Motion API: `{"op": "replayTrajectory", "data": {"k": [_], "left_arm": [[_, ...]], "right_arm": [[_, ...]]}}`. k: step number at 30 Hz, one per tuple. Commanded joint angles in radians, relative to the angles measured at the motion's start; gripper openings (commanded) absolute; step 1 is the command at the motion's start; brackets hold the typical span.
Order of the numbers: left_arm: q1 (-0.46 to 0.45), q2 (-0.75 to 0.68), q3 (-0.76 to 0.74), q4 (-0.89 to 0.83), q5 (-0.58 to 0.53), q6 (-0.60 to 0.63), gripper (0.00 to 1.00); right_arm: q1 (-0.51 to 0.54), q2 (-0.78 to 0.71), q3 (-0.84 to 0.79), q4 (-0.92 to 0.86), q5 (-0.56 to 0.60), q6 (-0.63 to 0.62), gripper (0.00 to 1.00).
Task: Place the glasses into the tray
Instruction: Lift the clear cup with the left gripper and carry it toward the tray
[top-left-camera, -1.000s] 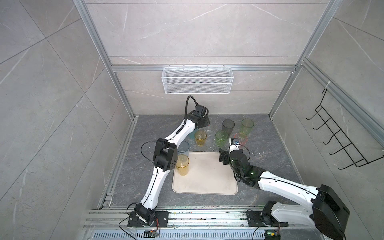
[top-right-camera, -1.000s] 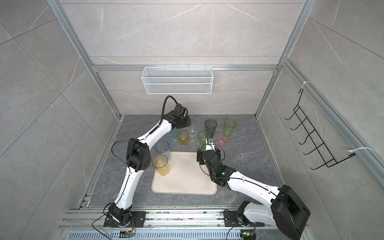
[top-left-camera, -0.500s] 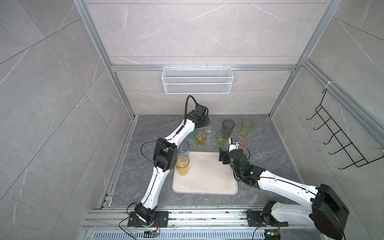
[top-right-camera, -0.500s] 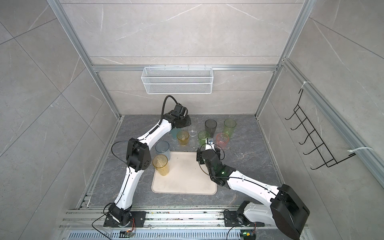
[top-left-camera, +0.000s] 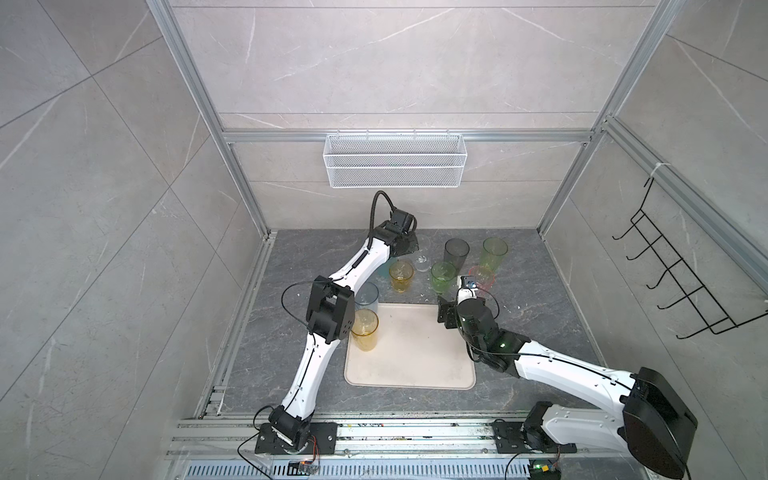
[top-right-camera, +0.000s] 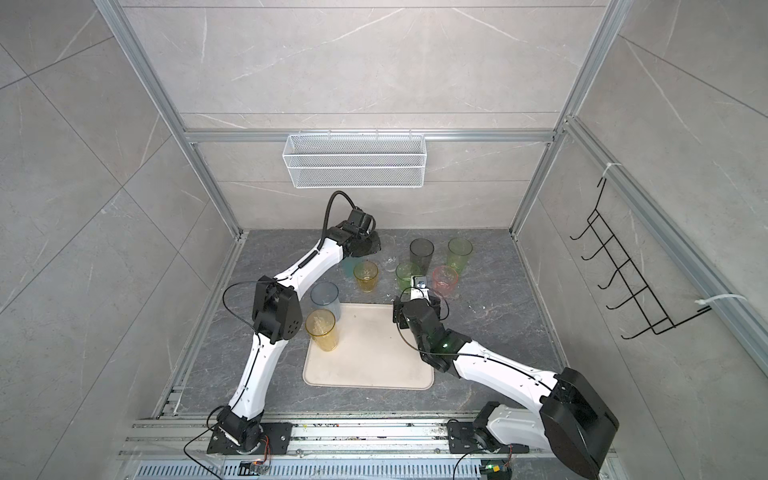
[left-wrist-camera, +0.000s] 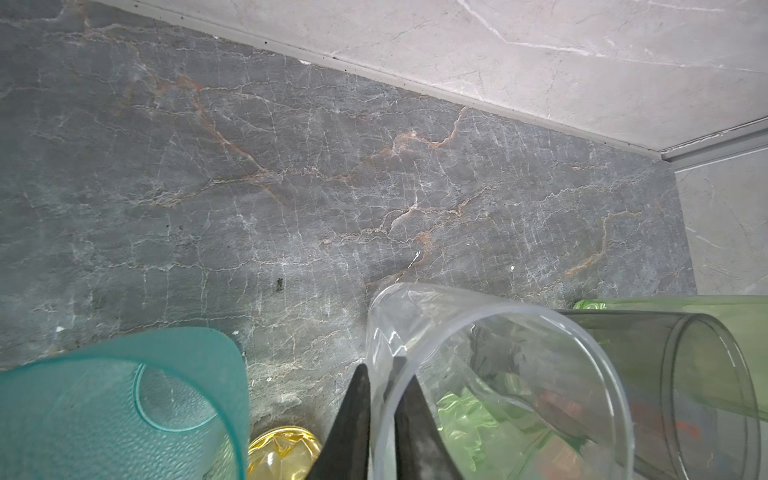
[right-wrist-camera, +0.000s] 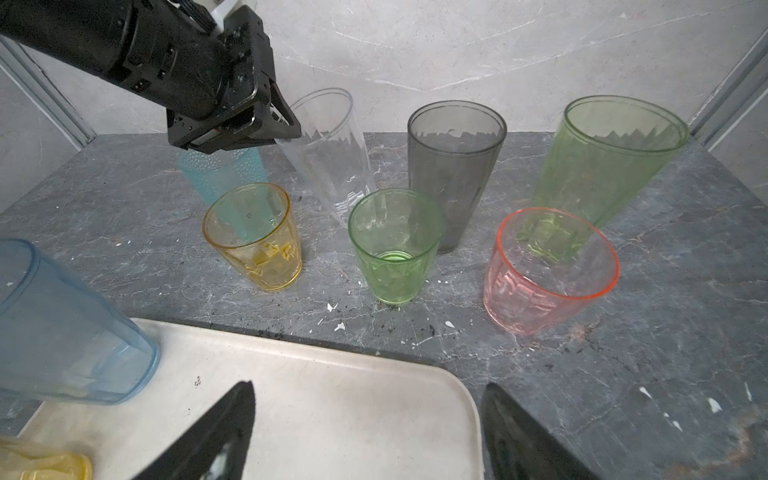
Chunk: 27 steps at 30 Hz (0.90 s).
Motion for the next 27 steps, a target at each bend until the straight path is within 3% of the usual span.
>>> {"op": "replayTrajectory", "data": {"k": [1, 13, 22, 27], "left_arm": [[0.001, -0.039, 0.033, 0.0, -0.022, 0.021, 0.11], [0.009, -0.127, -0.003, -0.008, -0.046, 0.04, 0.0], [0.009, -0.269, -0.098, -0.018, -0.055, 0.055, 0.0], [0.009, -0.334, -0.106, -0.114, -0.071, 0.063, 0.0]], "right_arm": [[0.003, 0.015, 0.035, -0.023, -0.001, 0.017, 0.86], [0.003, 0.024, 0.042, -0.03, -0.004, 0.019, 0.86], [0.003, 0.028, 0.044, -0.03, -0.014, 0.023, 0.86], [0.003, 0.031, 0.046, -0.031, -0.019, 0.026, 0.86]]}}
